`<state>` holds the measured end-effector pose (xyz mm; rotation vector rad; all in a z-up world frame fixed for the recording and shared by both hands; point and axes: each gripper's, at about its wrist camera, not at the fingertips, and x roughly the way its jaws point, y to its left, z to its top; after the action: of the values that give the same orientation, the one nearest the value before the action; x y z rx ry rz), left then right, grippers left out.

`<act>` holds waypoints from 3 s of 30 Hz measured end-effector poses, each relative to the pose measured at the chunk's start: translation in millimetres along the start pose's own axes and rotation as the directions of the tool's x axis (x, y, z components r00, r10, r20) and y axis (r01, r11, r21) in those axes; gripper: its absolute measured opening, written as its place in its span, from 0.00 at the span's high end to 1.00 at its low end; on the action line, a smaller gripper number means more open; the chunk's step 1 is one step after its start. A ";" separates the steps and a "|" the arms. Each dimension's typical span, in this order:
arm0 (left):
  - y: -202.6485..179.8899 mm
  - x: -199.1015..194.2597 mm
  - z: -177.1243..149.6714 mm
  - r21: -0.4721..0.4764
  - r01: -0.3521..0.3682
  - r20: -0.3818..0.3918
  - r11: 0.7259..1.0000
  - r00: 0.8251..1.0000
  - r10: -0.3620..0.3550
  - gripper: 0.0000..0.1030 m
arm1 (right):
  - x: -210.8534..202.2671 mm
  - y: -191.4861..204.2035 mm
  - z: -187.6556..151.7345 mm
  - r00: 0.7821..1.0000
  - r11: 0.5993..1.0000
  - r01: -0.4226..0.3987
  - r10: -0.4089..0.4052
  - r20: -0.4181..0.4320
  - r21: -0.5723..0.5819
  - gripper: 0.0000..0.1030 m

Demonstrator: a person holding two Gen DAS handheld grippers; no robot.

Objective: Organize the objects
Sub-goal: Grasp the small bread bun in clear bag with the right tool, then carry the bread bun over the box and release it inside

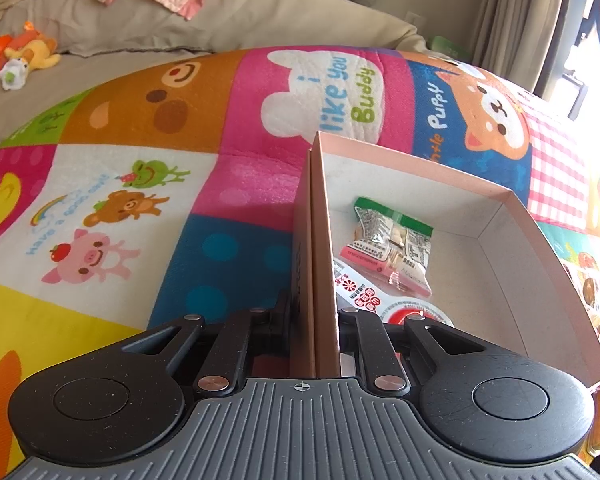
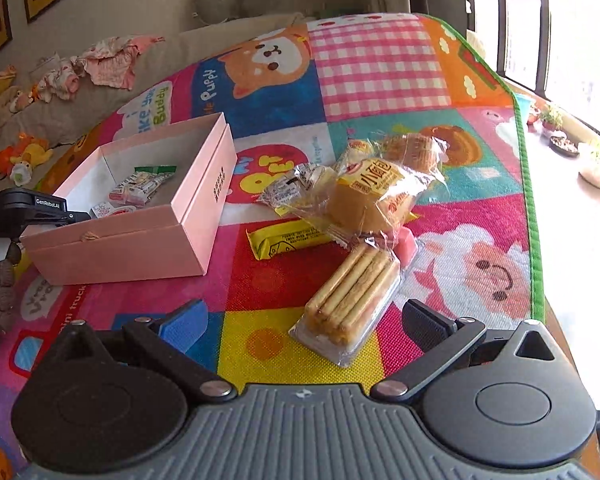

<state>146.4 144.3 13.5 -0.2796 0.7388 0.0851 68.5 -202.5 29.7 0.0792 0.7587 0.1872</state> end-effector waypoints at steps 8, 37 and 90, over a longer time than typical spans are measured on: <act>0.0 -0.2 -0.1 0.000 0.000 0.000 1.000 1.000 0.000 0.85 | 11.6 -19.0 -2.2 0.999 0.974 0.037 -0.033 -0.023 0.223 0.00; -0.2 0.0 0.0 0.001 -0.001 0.001 1.000 1.000 0.001 0.85 | 27.0 -25.4 54.4 0.999 0.990 0.037 -0.037 -0.003 0.135 0.49; -3.6 -1.7 -0.7 0.013 -0.003 0.004 1.000 1.000 0.003 0.85 | 7.4 66.6 97.6 0.998 0.989 0.009 0.000 0.065 -0.151 0.24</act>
<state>145.3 140.7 15.0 -0.2662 0.7360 0.0833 131.7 -136.1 104.5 -0.0602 0.6782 0.2362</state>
